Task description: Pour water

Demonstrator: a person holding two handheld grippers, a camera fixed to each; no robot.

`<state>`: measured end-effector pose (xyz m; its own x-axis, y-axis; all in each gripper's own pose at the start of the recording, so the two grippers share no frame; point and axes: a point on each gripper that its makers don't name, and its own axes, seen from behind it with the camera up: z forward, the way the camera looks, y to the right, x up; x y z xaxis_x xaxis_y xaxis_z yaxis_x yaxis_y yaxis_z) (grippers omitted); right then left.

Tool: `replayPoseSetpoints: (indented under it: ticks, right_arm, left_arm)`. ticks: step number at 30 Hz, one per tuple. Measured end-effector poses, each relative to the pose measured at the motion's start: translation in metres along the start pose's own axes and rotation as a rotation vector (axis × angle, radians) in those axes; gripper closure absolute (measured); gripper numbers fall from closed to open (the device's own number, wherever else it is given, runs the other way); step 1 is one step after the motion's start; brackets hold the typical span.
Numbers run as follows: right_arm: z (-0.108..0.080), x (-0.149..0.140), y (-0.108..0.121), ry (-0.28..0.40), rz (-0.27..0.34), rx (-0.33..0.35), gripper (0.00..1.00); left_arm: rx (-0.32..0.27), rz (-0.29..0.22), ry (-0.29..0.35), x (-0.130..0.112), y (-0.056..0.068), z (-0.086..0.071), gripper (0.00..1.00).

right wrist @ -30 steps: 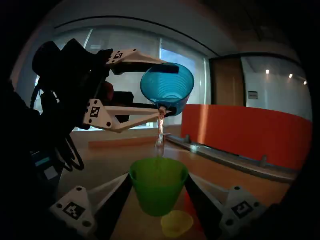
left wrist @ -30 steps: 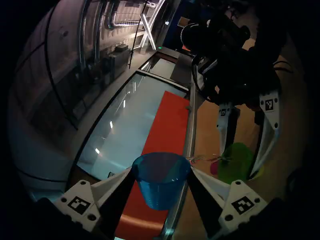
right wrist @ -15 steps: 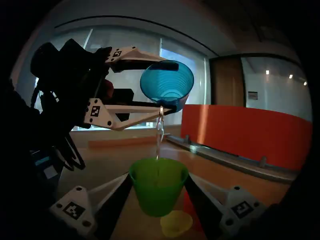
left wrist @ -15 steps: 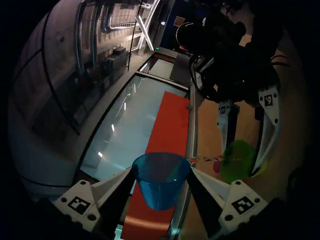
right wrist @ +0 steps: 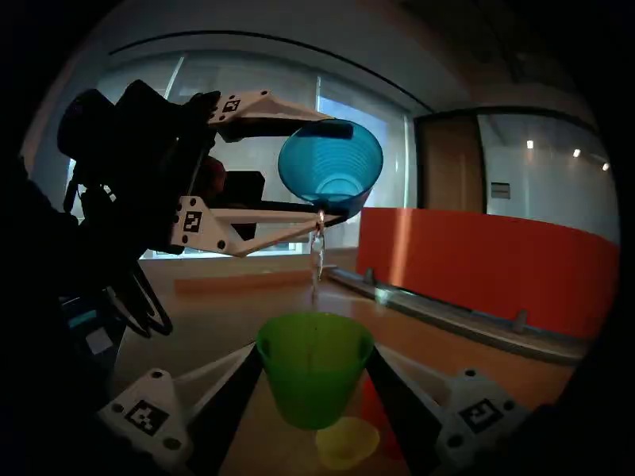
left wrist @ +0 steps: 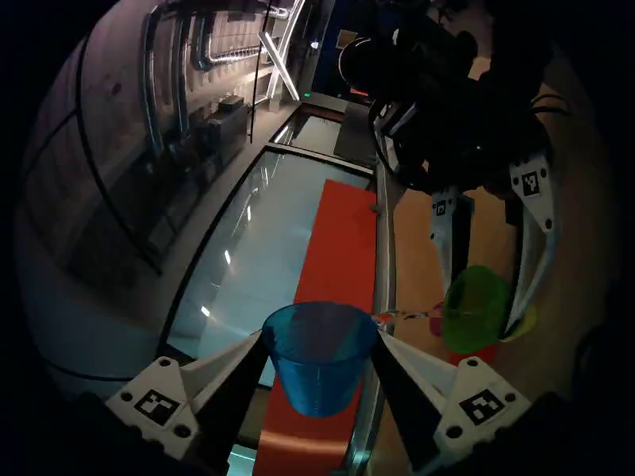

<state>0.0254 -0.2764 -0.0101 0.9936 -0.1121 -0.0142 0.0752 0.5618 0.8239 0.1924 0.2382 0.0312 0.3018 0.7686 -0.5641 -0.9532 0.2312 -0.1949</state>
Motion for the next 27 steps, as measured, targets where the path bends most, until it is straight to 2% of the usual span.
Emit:
replayPoseSetpoints:
  ticks: [9,27]
  right_arm:
    - [-0.001,0.0,0.0,0.002,0.0,0.0,0.09]
    - [0.0,0.003,0.0,0.007,-0.007,-0.001,0.09]
  left_arm:
    - [0.01,0.037,0.004,0.003,-0.006,-0.003,0.14]
    - [0.025,0.092,0.015,0.009,-0.01,-0.004,0.14]
